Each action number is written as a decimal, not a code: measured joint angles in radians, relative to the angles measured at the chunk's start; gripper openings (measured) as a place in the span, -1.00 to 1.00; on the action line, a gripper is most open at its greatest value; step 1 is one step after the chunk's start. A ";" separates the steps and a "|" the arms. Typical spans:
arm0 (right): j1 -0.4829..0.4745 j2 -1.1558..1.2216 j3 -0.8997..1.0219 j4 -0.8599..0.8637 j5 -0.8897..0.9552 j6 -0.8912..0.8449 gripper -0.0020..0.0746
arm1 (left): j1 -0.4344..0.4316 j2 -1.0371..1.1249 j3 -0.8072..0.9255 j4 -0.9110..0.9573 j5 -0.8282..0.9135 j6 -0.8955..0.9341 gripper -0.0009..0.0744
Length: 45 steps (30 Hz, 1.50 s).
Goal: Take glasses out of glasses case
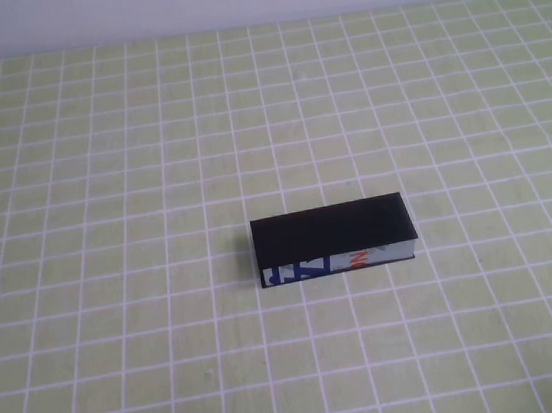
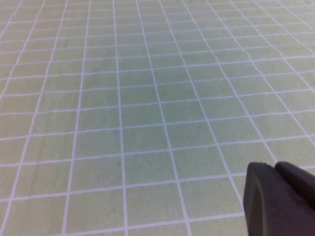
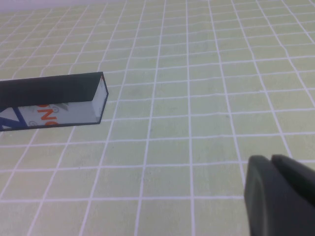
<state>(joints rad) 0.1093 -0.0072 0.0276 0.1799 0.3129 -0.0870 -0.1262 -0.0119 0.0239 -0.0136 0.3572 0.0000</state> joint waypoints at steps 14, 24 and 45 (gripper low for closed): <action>0.000 0.000 0.000 0.000 0.000 0.000 -0.99 | 0.000 0.000 0.000 0.000 0.000 0.000 -0.99; 0.000 0.000 0.000 0.000 0.000 0.000 -0.99 | 0.000 0.000 0.000 0.000 0.000 0.000 -0.99; 0.000 0.000 0.000 0.000 0.000 0.000 -0.99 | 0.000 0.000 0.000 -0.038 -0.034 -0.010 -0.99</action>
<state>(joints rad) 0.1093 -0.0072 0.0276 0.1799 0.3129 -0.0870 -0.1262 -0.0119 0.0239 -0.0520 0.3234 -0.0102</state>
